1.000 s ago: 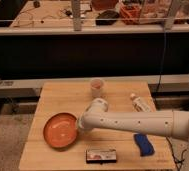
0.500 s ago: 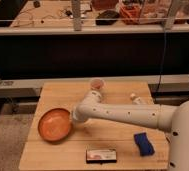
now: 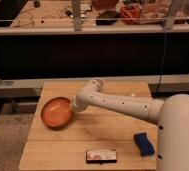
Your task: Drag the ceramic bowl in a circle
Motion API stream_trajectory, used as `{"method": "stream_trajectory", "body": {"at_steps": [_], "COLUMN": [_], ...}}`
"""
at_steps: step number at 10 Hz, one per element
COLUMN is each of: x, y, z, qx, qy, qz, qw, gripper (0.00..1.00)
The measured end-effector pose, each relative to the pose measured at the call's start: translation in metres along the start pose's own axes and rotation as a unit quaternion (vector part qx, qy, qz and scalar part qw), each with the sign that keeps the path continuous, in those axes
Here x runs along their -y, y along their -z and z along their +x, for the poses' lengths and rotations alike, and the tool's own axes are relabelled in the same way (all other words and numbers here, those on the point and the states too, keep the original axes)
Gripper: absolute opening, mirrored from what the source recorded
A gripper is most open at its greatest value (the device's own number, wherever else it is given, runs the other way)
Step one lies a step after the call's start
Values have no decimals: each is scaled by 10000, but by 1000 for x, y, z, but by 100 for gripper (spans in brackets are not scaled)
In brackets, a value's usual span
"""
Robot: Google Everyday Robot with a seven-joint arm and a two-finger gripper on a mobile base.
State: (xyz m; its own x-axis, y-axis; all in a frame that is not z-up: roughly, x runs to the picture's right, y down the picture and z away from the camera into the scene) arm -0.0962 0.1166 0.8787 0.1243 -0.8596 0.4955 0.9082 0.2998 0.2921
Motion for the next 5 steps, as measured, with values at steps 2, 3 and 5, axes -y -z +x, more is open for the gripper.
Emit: {"method": "stream_trajectory", "body": {"at_steps": [2,3,5], "x": [-31,-50,-83], "y": [10,16,27], "z": [10,14,17], "qx": [-89,-136,-215], "qy": [-350,-543,-865], "qz": [-33,-45,-81], "qw": [9993,9984,9960], "gripper": [6,6,6]}}
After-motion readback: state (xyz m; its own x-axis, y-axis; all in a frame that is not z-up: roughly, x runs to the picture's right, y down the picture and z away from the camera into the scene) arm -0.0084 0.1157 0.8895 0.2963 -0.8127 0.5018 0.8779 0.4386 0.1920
